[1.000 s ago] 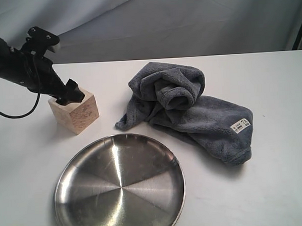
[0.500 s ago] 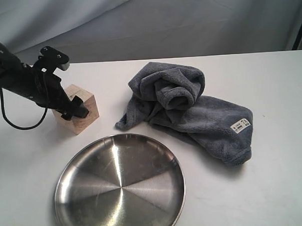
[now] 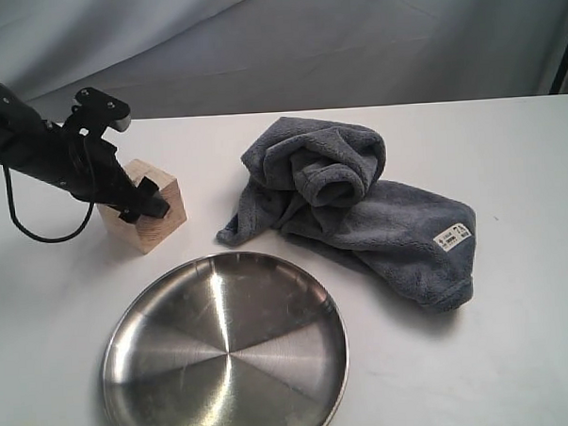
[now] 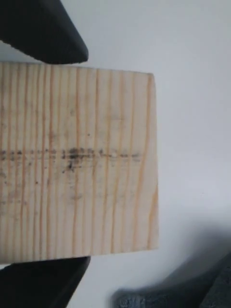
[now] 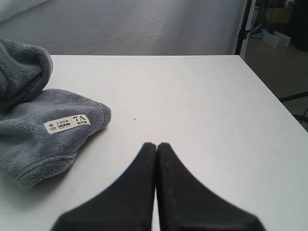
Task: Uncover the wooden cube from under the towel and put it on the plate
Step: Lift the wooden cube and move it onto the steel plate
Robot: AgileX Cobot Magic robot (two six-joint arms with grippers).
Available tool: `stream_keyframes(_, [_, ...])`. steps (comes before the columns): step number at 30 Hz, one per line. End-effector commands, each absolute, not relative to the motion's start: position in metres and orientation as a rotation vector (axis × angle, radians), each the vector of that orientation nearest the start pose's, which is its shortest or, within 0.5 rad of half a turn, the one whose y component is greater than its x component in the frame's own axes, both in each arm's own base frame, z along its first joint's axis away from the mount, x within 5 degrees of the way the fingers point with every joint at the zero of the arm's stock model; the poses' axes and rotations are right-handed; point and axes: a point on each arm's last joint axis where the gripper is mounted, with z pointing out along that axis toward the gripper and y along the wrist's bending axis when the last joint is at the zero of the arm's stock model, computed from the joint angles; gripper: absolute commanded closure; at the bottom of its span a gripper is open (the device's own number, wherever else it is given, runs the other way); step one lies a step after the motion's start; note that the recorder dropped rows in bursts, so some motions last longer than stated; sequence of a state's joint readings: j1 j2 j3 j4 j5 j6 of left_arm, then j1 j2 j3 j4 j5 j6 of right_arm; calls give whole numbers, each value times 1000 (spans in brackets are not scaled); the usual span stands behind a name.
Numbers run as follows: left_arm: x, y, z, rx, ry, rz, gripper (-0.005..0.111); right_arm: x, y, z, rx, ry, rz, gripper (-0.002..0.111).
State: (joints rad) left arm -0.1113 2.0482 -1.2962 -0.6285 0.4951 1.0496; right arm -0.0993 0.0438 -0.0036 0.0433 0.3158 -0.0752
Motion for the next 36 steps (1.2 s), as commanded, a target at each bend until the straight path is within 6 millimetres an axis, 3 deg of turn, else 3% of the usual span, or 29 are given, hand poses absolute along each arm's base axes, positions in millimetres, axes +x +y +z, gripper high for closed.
stream_keyframes(1, [412, -71, 143, 822, 2450, -247, 40, 56, -4, 183, 54, 1833, -77, 108])
stream_keyframes(6, [411, -72, 143, 827, 2462, -266, 101, 56, -4, 183, 54, 1833, -77, 108])
stream_keyframes(7, [409, -72, 142, 838, 2467, -277, 106, 56, -4, 183, 54, 1833, -77, 108])
stream_keyframes(10, [407, -74, 147, 832, 2469, -307, 107, 56, -4, 183, 54, 1833, -77, 108])
stream_keyframes(16, [395, -77, 197, 843, 2390, -359, 107, 56, -4, 183, 54, 1833, -77, 108])
stream_keyframes(23, [351, -86, 261, 962, 2326, -551, 107, 56, -4, 183, 54, 1833, -77, 108])
stream_keyframes(26, [332, -84, 273, 972, 2302, -550, 107, 56, -4, 183, 54, 1833, -77, 108])
stream_keyframes(29, [308, -82, 270, 968, 2292, -544, 107, 56, -4, 183, 54, 1833, -77, 108])
stream_keyframes(31, [286, -86, 255, 952, 2288, -495, 107, 56, -4, 183, 54, 1833, -77, 108])
stream_keyframes(34, [247, -119, 222, 1071, 2270, -439, 107, 56, -4, 183, 54, 1833, -77, 108])
stream_keyframes(36, [234, -138, 207, 1099, 2273, -429, 107, 56, -4, 183, 54, 1833, -77, 108])
